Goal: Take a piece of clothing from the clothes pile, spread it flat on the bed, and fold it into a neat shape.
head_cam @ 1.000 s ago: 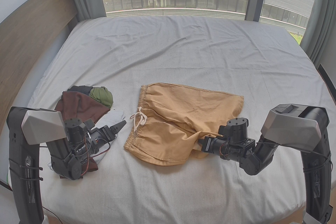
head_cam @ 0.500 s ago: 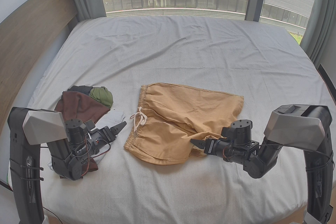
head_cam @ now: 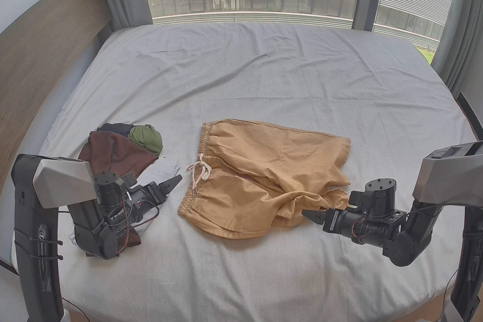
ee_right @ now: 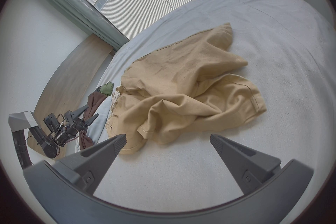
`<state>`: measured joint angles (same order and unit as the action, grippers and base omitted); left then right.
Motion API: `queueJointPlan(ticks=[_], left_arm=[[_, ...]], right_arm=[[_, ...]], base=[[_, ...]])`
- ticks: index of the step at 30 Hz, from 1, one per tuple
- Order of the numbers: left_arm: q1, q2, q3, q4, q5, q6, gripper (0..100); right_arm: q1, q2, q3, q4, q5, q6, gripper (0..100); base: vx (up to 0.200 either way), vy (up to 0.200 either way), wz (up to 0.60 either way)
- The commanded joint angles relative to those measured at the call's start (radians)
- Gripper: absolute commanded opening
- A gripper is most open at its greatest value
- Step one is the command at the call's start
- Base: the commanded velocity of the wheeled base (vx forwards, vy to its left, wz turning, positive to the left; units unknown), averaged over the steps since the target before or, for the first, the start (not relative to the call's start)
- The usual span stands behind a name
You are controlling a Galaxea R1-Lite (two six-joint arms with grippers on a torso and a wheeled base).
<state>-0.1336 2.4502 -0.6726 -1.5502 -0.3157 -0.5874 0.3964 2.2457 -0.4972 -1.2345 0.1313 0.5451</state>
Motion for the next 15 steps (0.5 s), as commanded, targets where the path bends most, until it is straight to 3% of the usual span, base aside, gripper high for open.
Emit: queueJointPlan(ticks=[1,6,10,15], left_arm=[[0.0,0.0,0.001,-0.001,0.0,0.0,100],[0.0,0.0,0.001,-0.001,0.001,0.0,100],[0.0,-0.004,0.001,-0.001,0.0,0.0,100],[0.0,-0.004,0.001,-0.001,0.001,0.0,100]], right_arm=[[-0.007,0.046,0.029,-0.005,0.001,0.003,100],[-0.024,0.14,0.014,-0.045,-0.001,0.003,100],[-0.057,0.256,-0.001,-0.166,-0.005,-0.002,100],[-0.064,0.267,-0.011,-0.191,-0.005,-0.002,100]], base=[[0.0,0.0,0.0],[0.0,0.0,0.0],[0.0,0.0,0.0],[0.0,0.0,0.0]])
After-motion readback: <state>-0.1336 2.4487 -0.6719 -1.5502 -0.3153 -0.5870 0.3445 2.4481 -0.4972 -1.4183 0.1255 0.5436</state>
